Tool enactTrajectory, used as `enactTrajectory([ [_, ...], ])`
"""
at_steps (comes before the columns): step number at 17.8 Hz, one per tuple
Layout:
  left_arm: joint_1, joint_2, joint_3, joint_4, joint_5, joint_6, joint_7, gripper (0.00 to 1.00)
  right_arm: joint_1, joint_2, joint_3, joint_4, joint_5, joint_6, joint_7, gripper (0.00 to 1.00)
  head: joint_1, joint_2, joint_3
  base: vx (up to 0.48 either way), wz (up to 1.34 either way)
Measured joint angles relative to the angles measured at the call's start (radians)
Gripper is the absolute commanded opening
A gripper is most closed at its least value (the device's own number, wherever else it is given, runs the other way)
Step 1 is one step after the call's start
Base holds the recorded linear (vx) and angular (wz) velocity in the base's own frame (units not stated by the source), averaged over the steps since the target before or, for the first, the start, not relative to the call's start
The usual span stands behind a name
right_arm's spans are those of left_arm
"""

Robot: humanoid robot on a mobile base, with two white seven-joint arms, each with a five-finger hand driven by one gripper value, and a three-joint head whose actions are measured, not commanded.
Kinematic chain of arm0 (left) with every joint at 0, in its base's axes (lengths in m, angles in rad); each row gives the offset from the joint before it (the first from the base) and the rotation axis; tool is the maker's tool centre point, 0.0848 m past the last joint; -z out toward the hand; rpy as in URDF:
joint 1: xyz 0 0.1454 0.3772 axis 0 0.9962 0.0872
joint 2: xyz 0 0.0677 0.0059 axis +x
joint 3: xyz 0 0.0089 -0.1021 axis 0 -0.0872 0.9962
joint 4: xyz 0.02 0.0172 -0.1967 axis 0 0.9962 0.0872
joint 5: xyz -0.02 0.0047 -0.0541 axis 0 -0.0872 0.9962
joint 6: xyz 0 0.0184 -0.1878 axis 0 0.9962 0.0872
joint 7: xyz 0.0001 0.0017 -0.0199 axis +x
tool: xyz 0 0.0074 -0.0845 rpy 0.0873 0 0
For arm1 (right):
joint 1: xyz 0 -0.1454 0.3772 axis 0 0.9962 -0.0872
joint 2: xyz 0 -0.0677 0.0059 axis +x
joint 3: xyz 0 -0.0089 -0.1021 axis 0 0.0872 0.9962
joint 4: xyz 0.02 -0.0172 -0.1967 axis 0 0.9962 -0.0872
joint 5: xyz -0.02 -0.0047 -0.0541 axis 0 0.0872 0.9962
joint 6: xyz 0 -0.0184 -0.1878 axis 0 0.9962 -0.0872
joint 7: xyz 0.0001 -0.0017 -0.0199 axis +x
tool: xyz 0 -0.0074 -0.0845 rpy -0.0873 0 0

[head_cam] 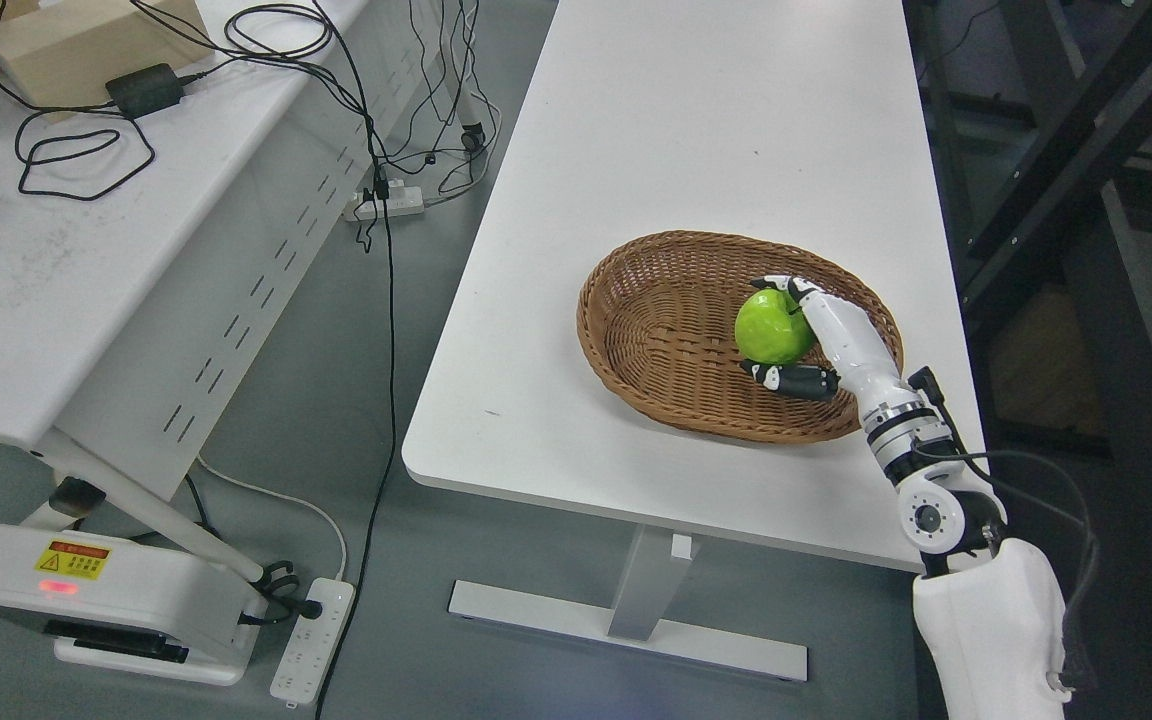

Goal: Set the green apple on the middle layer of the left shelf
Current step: 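Lift the green apple out of the basket with the right hand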

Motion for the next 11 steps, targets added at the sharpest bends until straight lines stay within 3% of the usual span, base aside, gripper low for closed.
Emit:
enactTrajectory([
  [4,0.000,0.000,0.000,0.000,0.000,0.000,0.000,1.00,0.077,0.009,-0.062,-0.096,-0.048,-0.030,-0.125,0.00,0.0000,0.000,0.000,-0.013,0.00],
  [11,0.000,0.000,0.000,0.000,0.000,0.002,0.000,1.00,0.189,0.044,-0.133,-0.215,-0.115,-0.086,-0.155,0.00,0.0000,0.000,0.000,-0.053,-0.05],
])
